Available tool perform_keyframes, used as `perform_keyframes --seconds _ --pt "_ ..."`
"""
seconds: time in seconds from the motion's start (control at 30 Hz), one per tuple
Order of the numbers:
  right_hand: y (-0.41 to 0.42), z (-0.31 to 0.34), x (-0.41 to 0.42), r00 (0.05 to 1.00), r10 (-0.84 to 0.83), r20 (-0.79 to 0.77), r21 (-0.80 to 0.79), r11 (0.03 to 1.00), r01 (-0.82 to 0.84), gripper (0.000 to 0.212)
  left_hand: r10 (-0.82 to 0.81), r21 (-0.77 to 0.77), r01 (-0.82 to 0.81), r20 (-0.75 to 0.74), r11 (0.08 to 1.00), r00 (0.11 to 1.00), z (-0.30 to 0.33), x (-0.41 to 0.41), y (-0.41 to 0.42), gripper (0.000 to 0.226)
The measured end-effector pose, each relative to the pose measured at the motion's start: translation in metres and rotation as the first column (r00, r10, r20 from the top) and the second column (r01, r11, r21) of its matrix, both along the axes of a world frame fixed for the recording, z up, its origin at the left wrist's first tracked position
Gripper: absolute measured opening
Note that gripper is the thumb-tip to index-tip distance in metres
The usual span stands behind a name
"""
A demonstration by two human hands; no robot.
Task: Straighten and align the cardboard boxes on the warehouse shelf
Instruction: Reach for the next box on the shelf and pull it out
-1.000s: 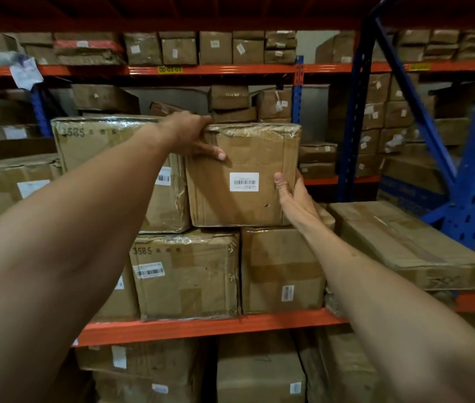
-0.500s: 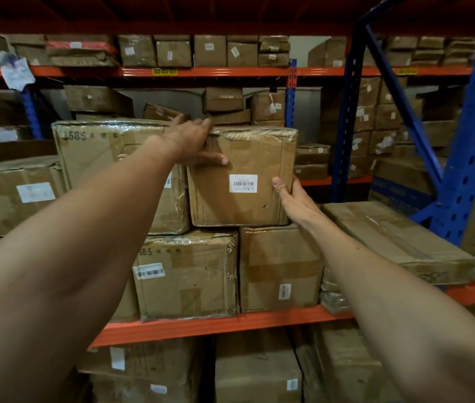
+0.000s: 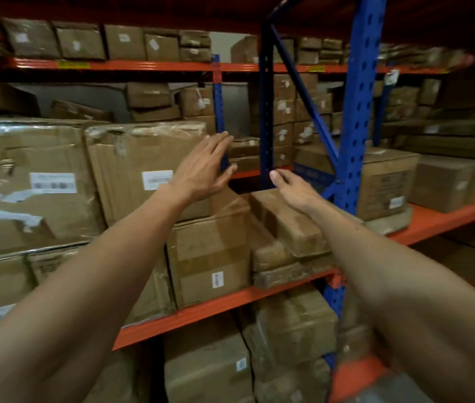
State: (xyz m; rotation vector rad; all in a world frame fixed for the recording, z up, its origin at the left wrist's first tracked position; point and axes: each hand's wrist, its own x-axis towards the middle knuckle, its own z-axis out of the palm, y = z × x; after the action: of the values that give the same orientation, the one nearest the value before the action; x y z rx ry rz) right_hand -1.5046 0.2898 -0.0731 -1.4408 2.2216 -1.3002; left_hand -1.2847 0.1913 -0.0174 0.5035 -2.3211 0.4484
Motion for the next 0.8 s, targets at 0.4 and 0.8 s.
perform_keyframes --seconds 0.4,0.8 --pt "0.069 -0.027 -0.21 0.996 -0.083 -0.044 0.203 0.975 0.09 0.072 0.334 0.745 -0.387 0.232 0.543 0.914 -0.085 -0.186 0.056 0.061" --pt "0.026 -0.117 -0.254 0.907 -0.083 0.412 0.329 0.942 -0.064 0.067 0.523 0.906 0.262 -0.053 -0.334 0.851 -0.164 -0.242 0.063 0.056"
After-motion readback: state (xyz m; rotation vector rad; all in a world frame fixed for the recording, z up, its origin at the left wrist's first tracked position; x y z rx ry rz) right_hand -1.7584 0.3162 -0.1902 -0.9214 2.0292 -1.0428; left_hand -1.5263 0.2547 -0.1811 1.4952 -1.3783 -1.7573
